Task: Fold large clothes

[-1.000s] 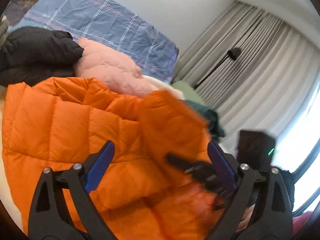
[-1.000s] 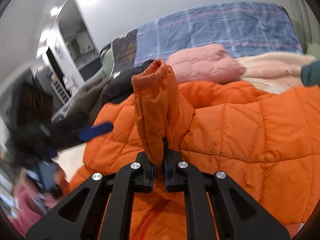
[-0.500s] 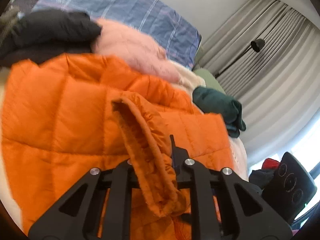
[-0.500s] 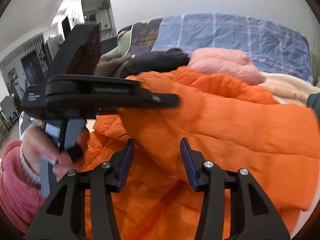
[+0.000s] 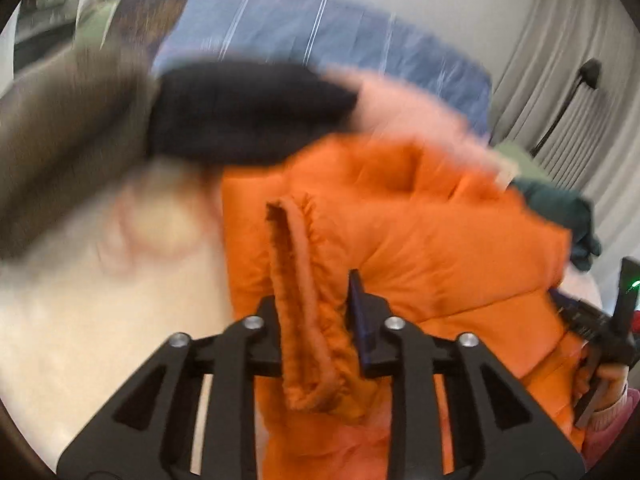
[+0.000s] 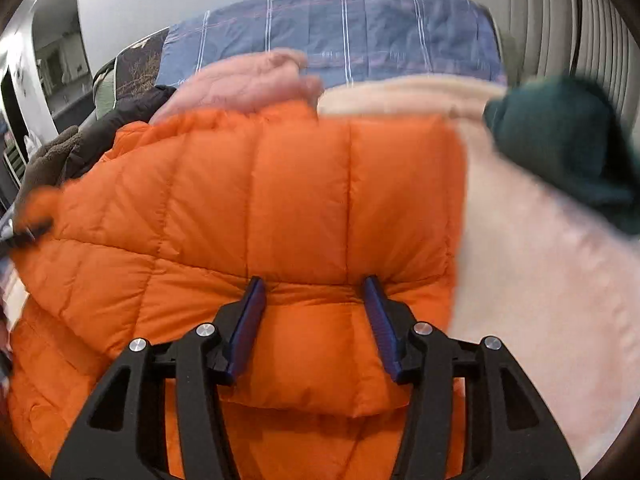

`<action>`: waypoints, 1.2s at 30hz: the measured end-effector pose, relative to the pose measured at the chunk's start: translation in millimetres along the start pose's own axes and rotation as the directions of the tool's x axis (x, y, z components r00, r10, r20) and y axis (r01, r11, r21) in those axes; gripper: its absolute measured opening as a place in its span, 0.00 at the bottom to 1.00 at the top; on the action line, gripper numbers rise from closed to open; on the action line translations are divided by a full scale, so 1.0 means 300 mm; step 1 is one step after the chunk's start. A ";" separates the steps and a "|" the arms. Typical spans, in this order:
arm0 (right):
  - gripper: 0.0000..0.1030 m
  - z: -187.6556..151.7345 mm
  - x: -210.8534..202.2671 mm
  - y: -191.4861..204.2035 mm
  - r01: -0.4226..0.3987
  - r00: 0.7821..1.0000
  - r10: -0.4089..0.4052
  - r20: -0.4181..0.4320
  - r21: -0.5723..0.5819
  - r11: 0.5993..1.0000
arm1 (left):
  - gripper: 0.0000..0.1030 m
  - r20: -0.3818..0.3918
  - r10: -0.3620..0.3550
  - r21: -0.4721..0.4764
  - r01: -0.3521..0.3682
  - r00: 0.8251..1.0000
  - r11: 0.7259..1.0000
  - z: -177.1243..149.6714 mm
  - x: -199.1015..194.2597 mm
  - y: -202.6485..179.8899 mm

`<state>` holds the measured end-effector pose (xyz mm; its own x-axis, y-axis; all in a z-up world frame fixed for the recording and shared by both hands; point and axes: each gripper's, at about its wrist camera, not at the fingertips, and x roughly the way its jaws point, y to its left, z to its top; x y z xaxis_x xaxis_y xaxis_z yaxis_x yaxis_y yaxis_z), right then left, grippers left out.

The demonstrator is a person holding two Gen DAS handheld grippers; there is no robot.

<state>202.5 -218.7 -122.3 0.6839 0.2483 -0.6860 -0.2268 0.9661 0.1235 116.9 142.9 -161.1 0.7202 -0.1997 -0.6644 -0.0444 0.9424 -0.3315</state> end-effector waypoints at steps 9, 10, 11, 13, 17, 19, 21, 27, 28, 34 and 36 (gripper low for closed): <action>0.54 0.013 -0.060 0.006 0.020 0.998 -0.018 0.062 -0.034 0.999 | 0.48 0.228 0.027 -0.039 -0.019 0.973 0.999 0.081 -0.264 -0.017; 0.54 0.012 -0.061 0.004 0.016 0.997 -0.014 0.071 -0.019 1.000 | 0.48 0.235 -0.020 -0.015 0.024 0.972 1.000 0.077 -0.287 -0.042; 0.54 0.019 -0.062 0.004 0.009 0.997 -0.009 0.072 -0.004 1.000 | 0.48 0.224 -0.083 0.037 0.077 0.971 0.996 0.075 -0.294 -0.103; 0.55 0.016 -0.038 0.014 0.011 0.999 -0.011 0.048 -0.002 1.000 | 0.51 0.191 -0.129 0.111 0.110 0.973 0.988 0.062 -0.277 -0.183; 0.57 -0.011 0.009 0.047 0.047 0.998 -0.046 0.034 -0.010 0.999 | 0.60 0.027 -0.033 0.282 0.024 0.999 0.959 -0.014 -0.036 -0.358; 0.58 -0.022 0.035 0.071 0.075 0.997 -0.074 0.020 -0.046 0.996 | 0.65 -0.010 0.064 0.329 -0.057 0.998 0.943 -0.060 0.092 -0.359; 0.59 -0.023 0.052 0.086 0.091 0.996 -0.091 0.008 -0.071 0.993 | 0.65 -0.020 0.077 0.325 -0.066 0.997 0.943 -0.074 0.158 -0.346; 0.60 -0.024 0.074 0.070 0.080 0.997 -0.081 -0.010 -0.063 0.995 | 0.66 -0.018 0.093 0.323 -0.082 0.996 0.943 -0.071 0.156 -0.352; 0.60 -0.023 0.070 0.067 0.077 0.997 -0.077 -0.008 -0.061 0.995 | 0.66 -0.018 0.089 0.318 -0.078 0.996 0.945 -0.070 0.149 -0.348; 0.66 -0.050 -0.140 -0.037 -0.007 0.997 0.005 0.081 0.017 1.000 | 0.77 0.072 0.009 0.235 -0.026 0.997 0.972 -0.054 -0.116 -0.259; 0.66 -0.078 -0.210 -0.087 -0.021 0.996 0.018 0.091 0.028 0.999 | 0.80 0.092 -0.038 0.228 0.016 0.995 0.973 -0.073 -0.206 -0.207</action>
<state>149.0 -261.1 -98.9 0.7401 0.2714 -0.6153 -0.2214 0.9623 0.1581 60.1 90.9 -114.0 0.7823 -0.2097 -0.5866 0.1263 0.9755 -0.1804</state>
